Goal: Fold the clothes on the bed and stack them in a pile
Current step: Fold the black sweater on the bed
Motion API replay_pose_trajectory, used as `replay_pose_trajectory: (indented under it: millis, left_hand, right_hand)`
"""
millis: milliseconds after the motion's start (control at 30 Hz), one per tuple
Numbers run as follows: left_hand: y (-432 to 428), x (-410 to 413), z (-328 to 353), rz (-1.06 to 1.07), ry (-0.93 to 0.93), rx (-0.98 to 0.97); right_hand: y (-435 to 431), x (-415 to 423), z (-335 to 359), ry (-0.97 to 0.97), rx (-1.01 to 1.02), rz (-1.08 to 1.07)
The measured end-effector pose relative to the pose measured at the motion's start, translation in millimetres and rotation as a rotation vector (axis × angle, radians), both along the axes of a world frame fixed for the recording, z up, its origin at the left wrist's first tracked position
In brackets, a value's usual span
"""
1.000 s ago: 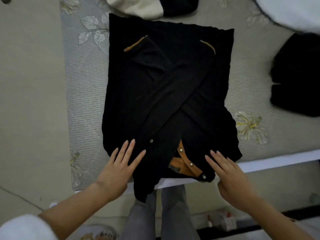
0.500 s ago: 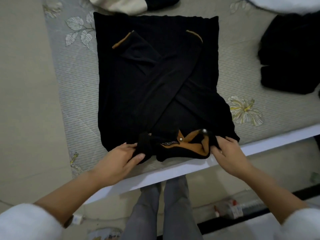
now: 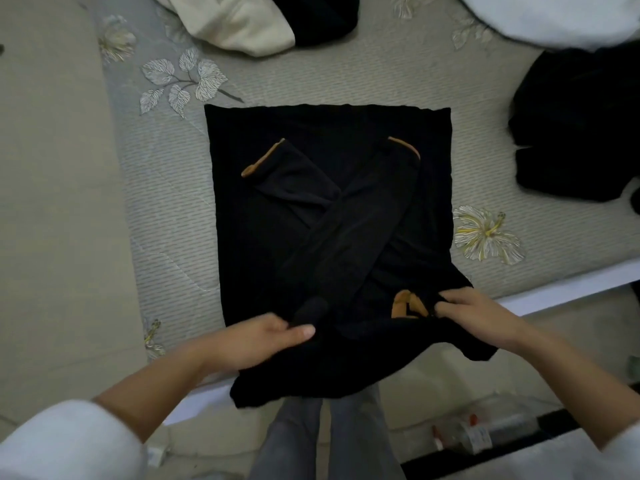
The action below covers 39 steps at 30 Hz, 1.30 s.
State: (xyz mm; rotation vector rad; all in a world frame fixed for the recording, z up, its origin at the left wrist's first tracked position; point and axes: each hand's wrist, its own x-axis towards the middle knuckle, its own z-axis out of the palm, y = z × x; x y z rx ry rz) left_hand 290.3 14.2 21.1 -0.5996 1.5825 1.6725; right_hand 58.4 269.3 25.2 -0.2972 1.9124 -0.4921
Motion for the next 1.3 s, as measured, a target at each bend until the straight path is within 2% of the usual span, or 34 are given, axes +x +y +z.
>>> replay_pose_trajectory:
  millis: [100, 233, 367, 567, 700, 833, 900, 967, 1067, 1133, 1233, 1300]
  left_hand:
    - [-19.1, -27.1, -0.3, 0.193, 0.057, 0.047]
    - [-54.5, -59.2, 9.2, 0.257, 0.276, -0.108]
    - [-88.1, -85.2, 22.3, 0.360, 0.423, -0.266]
    - [-145.1, -137.5, 21.1, 0.237, 0.470, -0.663]
    - [-183.6, -177.5, 11.1, 0.263, 0.473, -0.859]
    - [-195.2, -198.7, -12.0, 0.428, 0.315, -1.075]
    - [-176.4, -199.9, -25.4, 0.364, 0.263, -1.322]
    - [-142.9, -197.3, -35.6, 0.245, 0.325, -1.440]
    - [-95.5, -190.5, -50.9, -0.031, 0.457, -1.410]
    - [-82.6, -186.9, -64.2, -0.186, 0.382, -1.383]
    - [-94.6, -191.3, -80.1, -0.162, 0.191, -1.358]
    - [-105.5, -198.3, -84.1, -0.131, 0.149, -1.337]
  right_hand:
    - [-10.3, -15.1, 7.9, -0.012, -0.125, -0.091]
    - [-31.7, -33.9, 15.1, 0.211, -0.340, 0.026]
    - [-54.4, -62.5, 14.7, 0.334, -0.458, -0.021]
    - [-112.5, -121.7, 1.2, 0.510, -0.461, 0.017]
    - [-158.1, -163.9, -7.8, 0.617, -0.451, 0.022]
    - [-189.0, -186.8, -27.7, 0.709, -0.263, -0.035]
    - [-192.1, -179.7, -36.5, 0.833, -0.155, 0.004]
    - [-188.4, -159.0, -42.3, 0.980, -0.224, 0.092]
    - [-183.8, -134.2, -54.4, 0.995, -0.334, 0.359]
    - [-183.8, -133.4, -66.0, 0.895, -0.266, 0.477]
    - [-186.7, -150.9, -80.7, 0.825, -0.134, 0.490]
    - [-190.8, -160.2, -83.4, 0.791, -0.114, 0.463]
